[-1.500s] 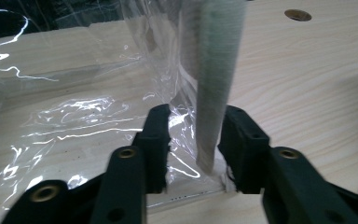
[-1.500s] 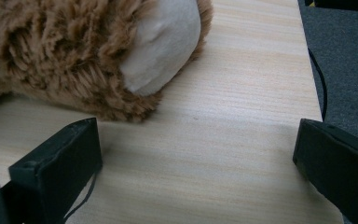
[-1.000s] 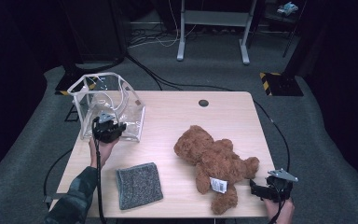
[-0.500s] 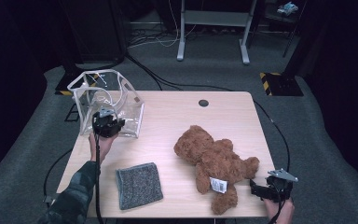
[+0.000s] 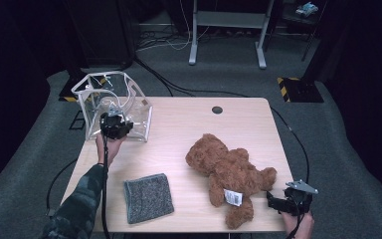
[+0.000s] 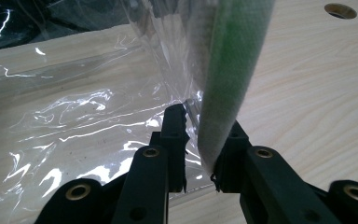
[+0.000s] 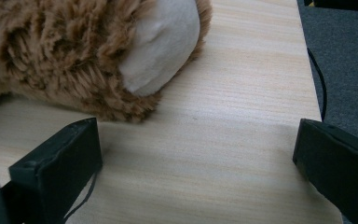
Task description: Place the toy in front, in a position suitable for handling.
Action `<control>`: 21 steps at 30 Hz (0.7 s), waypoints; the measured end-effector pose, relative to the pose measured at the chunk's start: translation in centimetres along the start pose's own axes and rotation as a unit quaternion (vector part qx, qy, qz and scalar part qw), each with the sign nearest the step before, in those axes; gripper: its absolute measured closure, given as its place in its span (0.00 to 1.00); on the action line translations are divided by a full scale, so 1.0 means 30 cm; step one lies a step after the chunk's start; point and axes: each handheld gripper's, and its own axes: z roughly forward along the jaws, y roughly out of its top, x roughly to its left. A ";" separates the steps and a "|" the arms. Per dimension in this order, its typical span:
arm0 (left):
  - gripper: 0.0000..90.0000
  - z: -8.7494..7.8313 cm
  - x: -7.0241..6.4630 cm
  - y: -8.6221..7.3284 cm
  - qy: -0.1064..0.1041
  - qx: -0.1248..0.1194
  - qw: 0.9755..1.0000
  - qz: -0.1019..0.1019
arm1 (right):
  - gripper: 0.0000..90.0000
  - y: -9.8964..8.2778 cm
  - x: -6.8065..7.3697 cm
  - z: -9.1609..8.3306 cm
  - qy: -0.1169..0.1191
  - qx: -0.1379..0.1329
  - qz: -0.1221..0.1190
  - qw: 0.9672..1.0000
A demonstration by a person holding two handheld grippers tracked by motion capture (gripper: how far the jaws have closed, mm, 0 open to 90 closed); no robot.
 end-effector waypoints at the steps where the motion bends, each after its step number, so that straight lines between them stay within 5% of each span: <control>1: 0.85 0.000 0.000 0.000 0.000 0.000 1.000 0.000 | 0.00 0.000 0.000 0.000 0.000 0.000 0.000 1.000; 5: 0.85 0.016 0.002 0.006 0.005 0.004 1.000 0.014 | 0.00 0.000 0.001 0.000 0.001 0.001 0.001 1.000; 9: 0.85 0.028 0.019 0.017 -0.008 0.008 1.000 -0.002 | 0.00 0.000 0.000 0.000 0.000 0.000 0.001 1.000; 14: 0.85 0.041 0.026 0.036 0.002 0.010 1.000 0.011 | 0.00 0.000 0.001 0.000 0.000 0.001 0.001 1.000; 21: 0.85 0.059 0.043 0.060 -0.004 0.020 1.000 0.002 | 0.00 0.000 0.001 -0.001 0.000 0.001 0.002 1.000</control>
